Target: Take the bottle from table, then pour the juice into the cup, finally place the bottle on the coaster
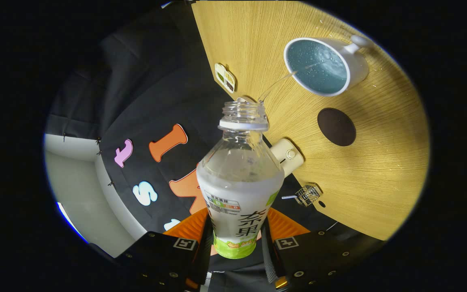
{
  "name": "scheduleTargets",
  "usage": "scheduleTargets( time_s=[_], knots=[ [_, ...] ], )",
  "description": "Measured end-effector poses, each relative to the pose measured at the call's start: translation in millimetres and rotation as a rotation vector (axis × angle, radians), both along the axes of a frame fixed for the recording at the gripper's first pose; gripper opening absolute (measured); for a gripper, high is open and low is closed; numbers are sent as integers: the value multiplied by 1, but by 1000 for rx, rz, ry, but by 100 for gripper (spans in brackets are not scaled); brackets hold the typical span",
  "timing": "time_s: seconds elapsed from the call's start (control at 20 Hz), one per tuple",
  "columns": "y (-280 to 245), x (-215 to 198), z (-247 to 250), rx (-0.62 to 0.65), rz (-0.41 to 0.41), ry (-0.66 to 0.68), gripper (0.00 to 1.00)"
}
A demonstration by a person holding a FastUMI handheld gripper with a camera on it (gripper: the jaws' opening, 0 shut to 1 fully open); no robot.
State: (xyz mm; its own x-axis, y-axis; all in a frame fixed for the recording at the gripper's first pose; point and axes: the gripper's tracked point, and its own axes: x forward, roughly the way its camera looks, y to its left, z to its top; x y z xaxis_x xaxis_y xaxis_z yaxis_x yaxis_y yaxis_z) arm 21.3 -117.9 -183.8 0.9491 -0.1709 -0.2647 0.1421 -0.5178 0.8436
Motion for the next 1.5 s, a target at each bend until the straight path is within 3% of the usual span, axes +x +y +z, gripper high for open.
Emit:
scheduleTargets(
  time_s=[0.4,0.55,0.75,0.95,1.2,1.5],
  knots=[
    [9,-2,-11,-56,36,29,56],
    [13,-4,-16,-155,70,52,55],
    [27,-10,-38,-371,187,147,55],
    [36,-8,-39,-543,271,151,55],
    [20,-9,-41,-955,381,289,56],
    [1,6,-41,-1344,459,412,56]
  ],
)
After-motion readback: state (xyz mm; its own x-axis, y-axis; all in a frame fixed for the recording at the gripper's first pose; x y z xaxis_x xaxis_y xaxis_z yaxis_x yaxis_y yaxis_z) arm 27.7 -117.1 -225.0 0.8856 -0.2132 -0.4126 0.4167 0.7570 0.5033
